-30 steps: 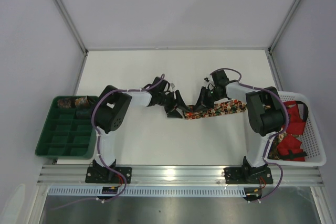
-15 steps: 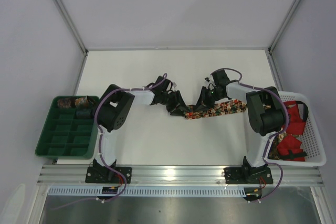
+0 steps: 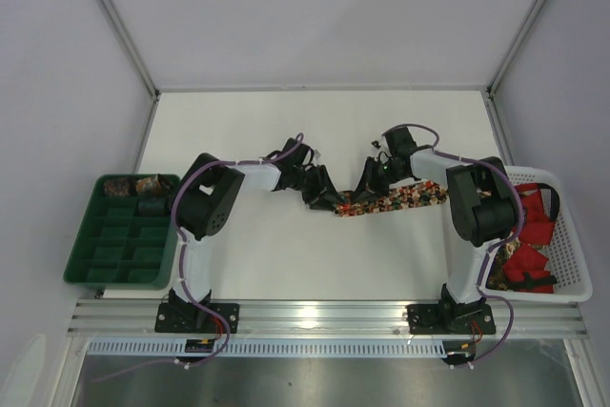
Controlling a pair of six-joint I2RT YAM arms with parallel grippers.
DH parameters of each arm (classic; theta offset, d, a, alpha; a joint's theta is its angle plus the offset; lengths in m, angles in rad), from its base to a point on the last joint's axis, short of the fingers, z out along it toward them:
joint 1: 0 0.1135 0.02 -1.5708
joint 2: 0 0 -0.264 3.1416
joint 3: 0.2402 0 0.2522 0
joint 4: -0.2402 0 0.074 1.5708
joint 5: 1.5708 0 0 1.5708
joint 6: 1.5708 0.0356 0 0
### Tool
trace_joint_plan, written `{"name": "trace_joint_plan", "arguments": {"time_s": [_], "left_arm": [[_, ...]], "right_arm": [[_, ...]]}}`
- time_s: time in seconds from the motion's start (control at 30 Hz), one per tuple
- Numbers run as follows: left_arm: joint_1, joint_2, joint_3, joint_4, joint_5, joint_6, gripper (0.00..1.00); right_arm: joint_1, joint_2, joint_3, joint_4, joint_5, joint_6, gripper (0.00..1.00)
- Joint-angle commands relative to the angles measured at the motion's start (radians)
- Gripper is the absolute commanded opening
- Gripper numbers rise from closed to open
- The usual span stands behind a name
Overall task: Roll the ties
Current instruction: Roll the tie
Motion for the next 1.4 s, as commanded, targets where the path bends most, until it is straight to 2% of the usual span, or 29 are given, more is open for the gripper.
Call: {"name": "trace_joint_plan", "arguments": {"time_s": [0.0,0.37,1.0,1.37], "left_arm": [[-0.007,-0.029,0.012,-0.025,-0.035,-0.007,0.42],[-0.006,-0.023,0.004,-0.026,-0.035,-0.004,0.43],[0.002,-0.036,0.029,-0.063,-0.034,0.031,0.43],[0.005,-0.076,0.053,-0.131,-0.052,0.088,0.44]], "right_arm": [[-0.005,-0.001,0.027,-0.019,0.061,-0.029,0.09],[-0.007,-0.030,0.116,-0.088,0.067,-0.033,0.11],[0.029,0.054,0.045,-0.020,0.083,-0.027,0.10],[0.078,0.011,0.024,0.004,0.057,0.028,0.11]]}}
